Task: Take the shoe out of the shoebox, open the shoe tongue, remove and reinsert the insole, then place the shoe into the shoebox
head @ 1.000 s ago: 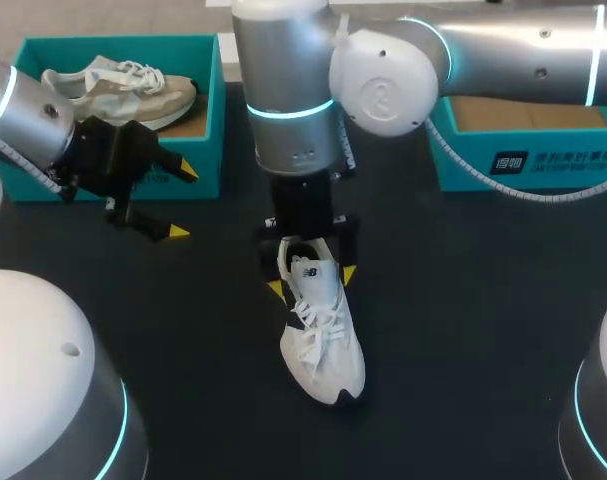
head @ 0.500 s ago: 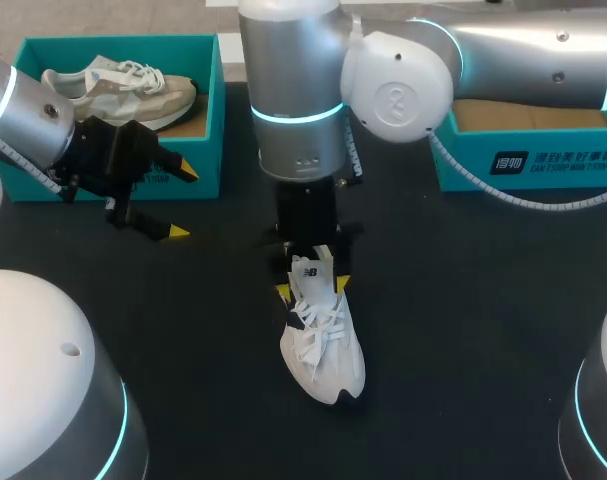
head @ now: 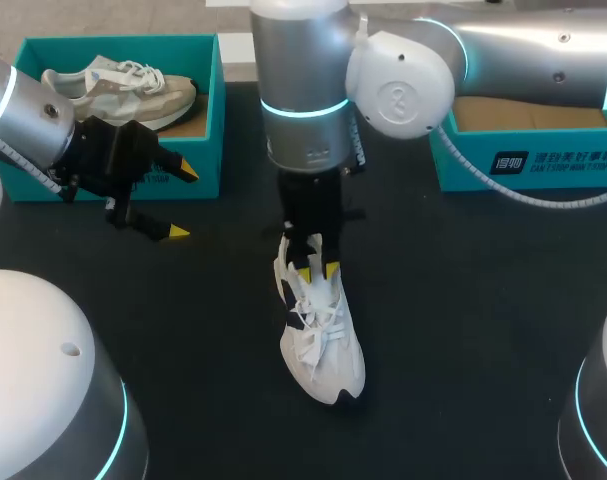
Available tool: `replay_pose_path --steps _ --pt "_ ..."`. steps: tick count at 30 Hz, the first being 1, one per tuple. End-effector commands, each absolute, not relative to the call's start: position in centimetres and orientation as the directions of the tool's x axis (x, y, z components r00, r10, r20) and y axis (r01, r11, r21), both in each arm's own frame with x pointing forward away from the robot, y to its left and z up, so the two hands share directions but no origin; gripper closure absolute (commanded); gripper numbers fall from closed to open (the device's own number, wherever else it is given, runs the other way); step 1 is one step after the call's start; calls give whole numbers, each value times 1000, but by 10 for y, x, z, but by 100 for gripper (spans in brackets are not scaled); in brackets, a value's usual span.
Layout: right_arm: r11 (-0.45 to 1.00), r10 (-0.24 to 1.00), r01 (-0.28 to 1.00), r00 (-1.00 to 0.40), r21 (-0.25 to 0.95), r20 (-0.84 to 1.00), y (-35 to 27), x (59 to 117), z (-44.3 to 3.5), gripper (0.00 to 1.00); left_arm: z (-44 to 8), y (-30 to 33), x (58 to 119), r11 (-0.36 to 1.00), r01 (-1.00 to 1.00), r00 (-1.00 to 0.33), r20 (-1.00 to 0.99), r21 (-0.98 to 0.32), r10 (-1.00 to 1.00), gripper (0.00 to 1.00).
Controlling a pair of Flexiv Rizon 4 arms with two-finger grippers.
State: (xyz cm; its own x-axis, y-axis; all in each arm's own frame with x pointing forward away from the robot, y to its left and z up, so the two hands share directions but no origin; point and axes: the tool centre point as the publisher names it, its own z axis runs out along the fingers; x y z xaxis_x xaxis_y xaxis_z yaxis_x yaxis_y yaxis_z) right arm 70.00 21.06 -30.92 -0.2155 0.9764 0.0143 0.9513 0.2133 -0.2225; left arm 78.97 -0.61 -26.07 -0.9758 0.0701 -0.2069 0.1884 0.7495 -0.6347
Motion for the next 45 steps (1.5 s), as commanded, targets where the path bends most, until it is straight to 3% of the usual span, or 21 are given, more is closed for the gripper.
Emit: replay_pose_path --steps 1,11,15,19,21,24,25,26,39,40,43,45 --pt "214 975 952 -220 -218 -1 208 706 -306 77 -261 -6 789 752 188 -976 -207 -632 70 0" --pt "251 968 950 -244 -184 61 211 719 -323 75 -261 -6 789 752 188 -976 -207 -632 70 0" --pt "270 963 953 -266 -140 46 203 723 -309 75 -261 -6 789 752 188 -976 -207 -632 70 0" --pt "458 888 888 -459 38 35 199 734 -285 64 -261 -6 789 752 188 -976 -207 -632 70 0" --pt "641 767 764 -640 73 -36 203 743 -276 60 -261 -6 789 752 188 -976 -207 -632 70 0" --pt "796 605 601 -780 74 -160 212 758 -263 50 -261 -6 789 752 188 -976 -207 -632 70 0" --pt "824 561 566 -800 43 -213 214 763 -261 19 -261 -6 789 752 188 -976 -207 -632 70 0" --pt "824 561 566 -800 43 -213 214 763 -261 0 -261 -6 789 752 188 -976 -207 -632 70 0" --pt "824 561 566 -800 43 -213 214 763 -261 0 -261 -6 789 752 188 -976 -207 -632 70 0" --pt "871 487 490 -850 36 -199 218 767 -268 0 -261 -6 789 752 188 -976 -207 -632 70 0" --pt "913 386 405 -898 -54 -209 219 781 -277 0 -261 -6 789 752 188 -976 -207 -632 70 0" --pt "926 356 373 -913 -54 -200 220 790 -280 0 -261 -6 789 752 188 -976 -207 -632 70 0"
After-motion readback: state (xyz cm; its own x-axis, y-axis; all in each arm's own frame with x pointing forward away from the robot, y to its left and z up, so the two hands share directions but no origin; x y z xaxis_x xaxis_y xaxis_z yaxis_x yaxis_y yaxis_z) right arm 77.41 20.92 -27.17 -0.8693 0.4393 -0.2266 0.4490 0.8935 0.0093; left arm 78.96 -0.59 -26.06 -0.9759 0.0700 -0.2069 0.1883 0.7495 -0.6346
